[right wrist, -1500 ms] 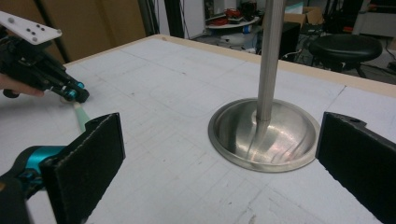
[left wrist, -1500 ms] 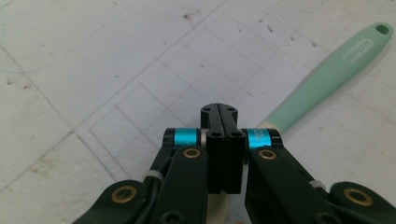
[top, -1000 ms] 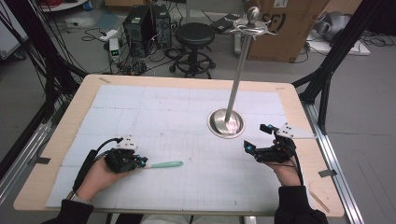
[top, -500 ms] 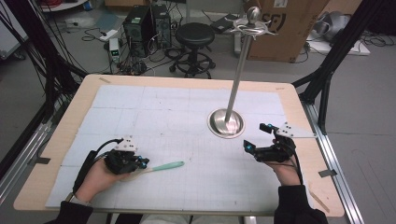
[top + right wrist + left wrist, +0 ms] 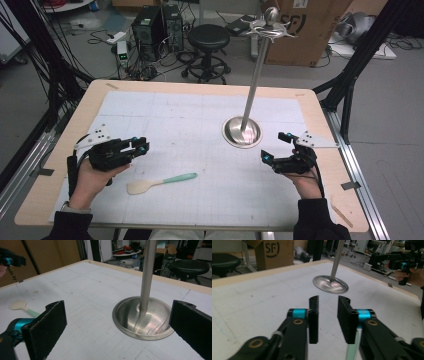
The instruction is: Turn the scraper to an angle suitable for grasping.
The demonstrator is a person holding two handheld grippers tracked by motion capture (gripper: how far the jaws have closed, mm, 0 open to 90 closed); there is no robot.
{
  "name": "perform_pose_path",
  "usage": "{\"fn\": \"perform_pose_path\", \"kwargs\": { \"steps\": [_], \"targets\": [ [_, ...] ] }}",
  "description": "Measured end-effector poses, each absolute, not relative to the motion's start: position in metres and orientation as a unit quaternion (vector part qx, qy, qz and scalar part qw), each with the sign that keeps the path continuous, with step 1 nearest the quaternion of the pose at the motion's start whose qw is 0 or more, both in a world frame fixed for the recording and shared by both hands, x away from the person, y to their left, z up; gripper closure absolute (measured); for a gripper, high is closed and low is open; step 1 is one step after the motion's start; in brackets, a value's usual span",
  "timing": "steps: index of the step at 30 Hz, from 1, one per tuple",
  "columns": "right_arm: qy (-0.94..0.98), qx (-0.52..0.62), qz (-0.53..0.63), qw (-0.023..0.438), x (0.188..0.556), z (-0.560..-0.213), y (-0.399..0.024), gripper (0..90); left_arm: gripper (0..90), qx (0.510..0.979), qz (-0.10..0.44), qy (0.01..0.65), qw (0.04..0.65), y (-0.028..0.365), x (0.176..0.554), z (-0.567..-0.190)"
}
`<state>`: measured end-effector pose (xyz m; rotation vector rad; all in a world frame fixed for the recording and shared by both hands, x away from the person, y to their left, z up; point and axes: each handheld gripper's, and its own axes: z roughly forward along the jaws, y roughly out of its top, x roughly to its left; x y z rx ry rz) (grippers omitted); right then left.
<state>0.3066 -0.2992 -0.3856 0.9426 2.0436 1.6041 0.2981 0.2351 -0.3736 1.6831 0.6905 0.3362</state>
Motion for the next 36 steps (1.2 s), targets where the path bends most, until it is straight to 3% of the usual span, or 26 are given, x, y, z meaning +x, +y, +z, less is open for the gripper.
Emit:
{"fn": "perform_pose_path", "kwargs": {
  "steps": [2,6,7,9,12,36],
  "targets": [
    [0.726,0.335,0.57,0.189,0.306,-0.386,-0.299,0.4,54.6,0.727,0.163,0.283,0.604,0.234,0.298,-0.367],
    [0.726,0.335,0.571,0.187,0.306,-0.385,-0.3,0.3,32.7,0.732,0.186,0.256,0.603,0.23,0.299,-0.36],
    [0.726,0.335,0.571,0.187,0.306,-0.385,-0.3,0.3,32.7,0.733,0.196,0.253,0.601,0.229,0.298,-0.359],
    [0.725,0.335,0.571,0.188,0.306,-0.385,-0.301,0.3,18.1,0.734,0.202,0.245,0.601,0.229,0.298,-0.36],
    [0.725,0.335,0.571,0.187,0.306,-0.385,-0.301,0.3,15.8,0.738,0.22,0.232,0.594,0.227,0.298,-0.361],
    [0.725,0.334,0.573,0.186,0.304,-0.385,-0.302,0.3,15.4,0.773,0.179,0.222,0.567,0.217,0.302,-0.372]
  ]
}}
